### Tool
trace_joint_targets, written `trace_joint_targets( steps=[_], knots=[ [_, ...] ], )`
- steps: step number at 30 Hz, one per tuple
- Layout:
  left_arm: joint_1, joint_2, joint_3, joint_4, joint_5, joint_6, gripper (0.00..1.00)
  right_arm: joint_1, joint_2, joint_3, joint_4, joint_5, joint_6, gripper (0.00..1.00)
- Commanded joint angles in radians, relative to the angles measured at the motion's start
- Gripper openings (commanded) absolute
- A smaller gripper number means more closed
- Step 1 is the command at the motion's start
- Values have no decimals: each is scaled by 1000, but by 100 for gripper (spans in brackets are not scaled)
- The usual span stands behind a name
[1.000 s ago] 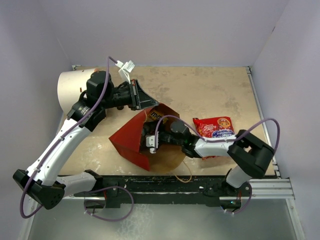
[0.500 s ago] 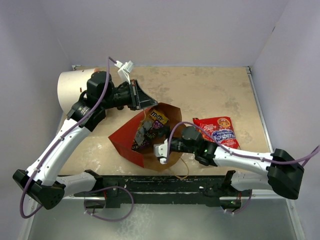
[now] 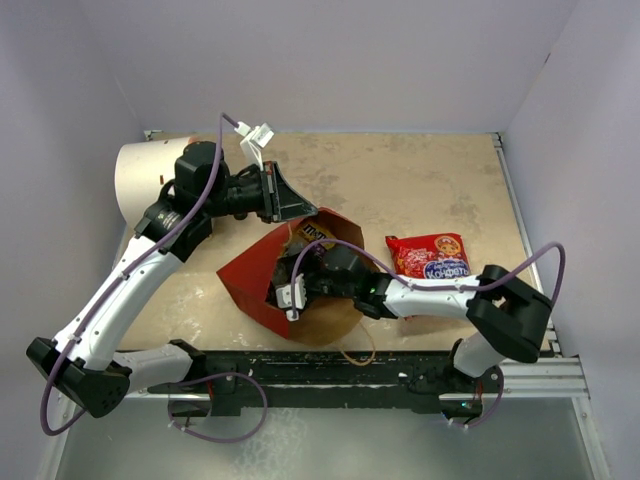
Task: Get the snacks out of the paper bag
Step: Take out the snack from the paper bag.
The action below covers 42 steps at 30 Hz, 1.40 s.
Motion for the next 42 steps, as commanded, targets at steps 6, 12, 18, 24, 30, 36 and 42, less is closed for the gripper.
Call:
trace_joint_targets(
  steps=[6,12,18,24,30,36,42],
  knots=[
    [-6,2,53,40,68,22,0,2,133,113,86,-11,-92,76],
    [-6,-8,64,-6,39,44,0,-25,246,160,145,81,-85,78],
    [-6,-37,101,-145,-84,119,0,-83,269,161,184,62,-77,77],
    [-6,-72,81,-182,-131,132,0,-98,199,80,150,-12,-104,74],
    [-6,-92,37,-149,-104,102,0,-98,182,48,96,-63,-115,60],
    [-6,-93,34,-118,-103,94,0,-99,163,71,-77,-131,-154,52],
    [-6,-86,24,-83,-83,94,0,-98,90,60,-137,-178,-113,53]
  ],
)
